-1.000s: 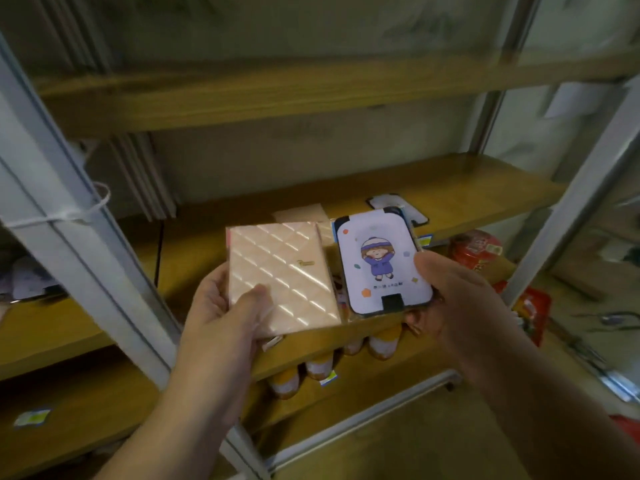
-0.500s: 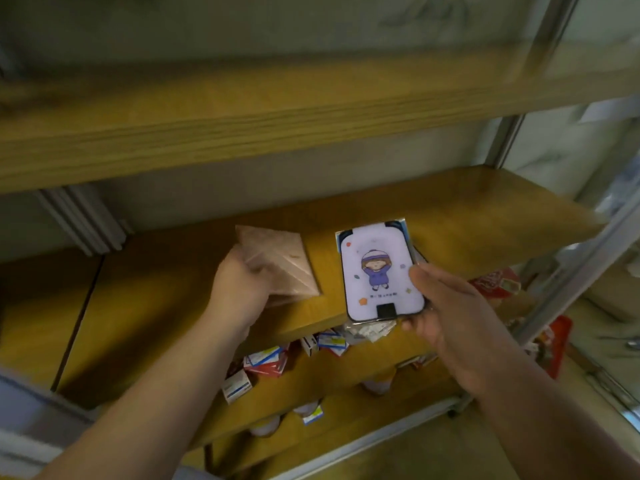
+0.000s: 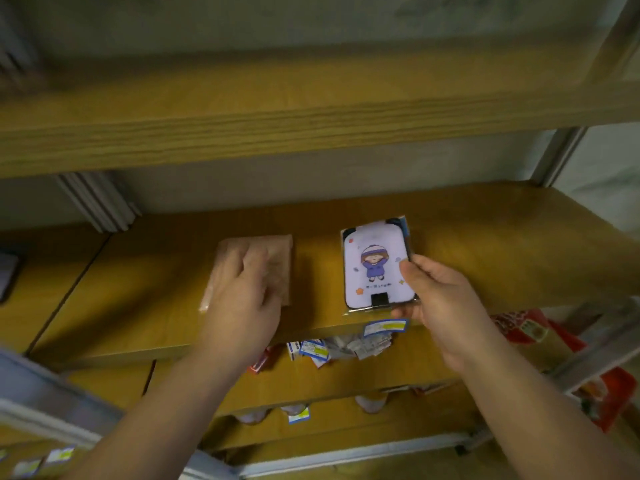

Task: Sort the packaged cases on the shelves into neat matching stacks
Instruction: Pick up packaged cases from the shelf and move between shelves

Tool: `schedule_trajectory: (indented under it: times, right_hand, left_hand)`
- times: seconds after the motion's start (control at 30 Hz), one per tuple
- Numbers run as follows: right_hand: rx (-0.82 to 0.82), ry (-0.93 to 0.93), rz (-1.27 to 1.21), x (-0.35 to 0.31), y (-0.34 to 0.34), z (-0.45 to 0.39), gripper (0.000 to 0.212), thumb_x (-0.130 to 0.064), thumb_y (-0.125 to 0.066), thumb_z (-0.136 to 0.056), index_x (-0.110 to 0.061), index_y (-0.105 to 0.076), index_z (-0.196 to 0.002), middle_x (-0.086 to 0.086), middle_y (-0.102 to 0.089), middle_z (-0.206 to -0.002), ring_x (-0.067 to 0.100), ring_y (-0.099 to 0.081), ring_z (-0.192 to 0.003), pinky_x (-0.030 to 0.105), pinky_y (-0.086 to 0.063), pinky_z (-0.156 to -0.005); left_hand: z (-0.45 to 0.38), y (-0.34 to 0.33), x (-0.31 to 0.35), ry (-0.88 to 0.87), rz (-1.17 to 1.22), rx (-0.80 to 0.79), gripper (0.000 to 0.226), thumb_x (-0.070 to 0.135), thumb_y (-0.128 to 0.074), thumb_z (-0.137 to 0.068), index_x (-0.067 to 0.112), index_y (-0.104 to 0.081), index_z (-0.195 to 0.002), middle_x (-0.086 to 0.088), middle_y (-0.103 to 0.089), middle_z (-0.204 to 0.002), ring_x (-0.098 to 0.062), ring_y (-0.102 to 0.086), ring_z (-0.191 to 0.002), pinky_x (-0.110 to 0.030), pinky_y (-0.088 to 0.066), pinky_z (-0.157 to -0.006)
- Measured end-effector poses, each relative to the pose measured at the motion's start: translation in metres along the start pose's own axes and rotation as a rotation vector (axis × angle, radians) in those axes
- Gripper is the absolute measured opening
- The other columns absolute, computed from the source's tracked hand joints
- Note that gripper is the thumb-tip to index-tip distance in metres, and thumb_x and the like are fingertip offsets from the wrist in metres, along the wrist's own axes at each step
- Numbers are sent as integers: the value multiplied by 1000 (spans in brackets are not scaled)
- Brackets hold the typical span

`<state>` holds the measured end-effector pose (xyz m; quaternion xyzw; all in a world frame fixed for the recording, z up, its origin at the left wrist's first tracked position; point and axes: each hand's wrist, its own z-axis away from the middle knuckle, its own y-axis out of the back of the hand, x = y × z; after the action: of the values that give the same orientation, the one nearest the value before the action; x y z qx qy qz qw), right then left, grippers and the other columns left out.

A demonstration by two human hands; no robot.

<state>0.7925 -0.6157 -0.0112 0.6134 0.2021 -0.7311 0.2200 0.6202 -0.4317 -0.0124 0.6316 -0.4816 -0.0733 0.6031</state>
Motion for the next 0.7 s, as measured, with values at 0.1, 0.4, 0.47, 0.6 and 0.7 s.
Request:
schedule_trajectory:
  times: [0.1,0.4,0.47,0.6,0.7]
  right_hand:
    - [14,68,183,-2,21,-23,12,-31,-55,-100,-38,-59,-109,-17,-76,-87,13,-70,-61,28,-55,-56]
    - [-58,237,757,-4,35,-51,12,-37,-62,-92,-35,-56,-82,-15,-67,-76,0,-64,-67,29,-56,-54]
    - [-34,287,897,-4,34,-49,15,-42,-62,-90,-30,-59,-83,-10,-65,-72,8,-63,-66,34,-55,-59]
    - [21,432,1068,-7,27,-43,41,-46,-61,-90,-21,-61,-123,-5,-55,-95,12,-56,-85,27,-45,-65]
    - [-75,569,1020,-14,9,-31,49,-42,-60,-92,-21,-54,-136,-1,-54,-123,21,-54,-111,33,-48,-84]
  left_hand:
    - [15,-6,16,17,4,37,47,14,-62,-94,12,-56,-141,-10,-39,-157,-30,-34,-144,-36,-35,-107]
    - [54,-7,37,76,-37,80,45,20,-65,-94,18,-60,-138,-5,-41,-158,-24,-29,-149,-31,-25,-111]
    - [59,-3,37,76,-60,88,46,22,-65,-94,16,-59,-139,-6,-41,-158,-23,-27,-150,-34,-25,-115]
    - [63,10,36,70,-121,102,49,23,-64,-95,15,-56,-143,-5,-42,-158,-21,-24,-152,-36,-25,-118]
    - [68,23,34,55,-141,122,50,20,-65,-94,14,-55,-143,-3,-47,-155,-19,-31,-149,-36,-30,-116]
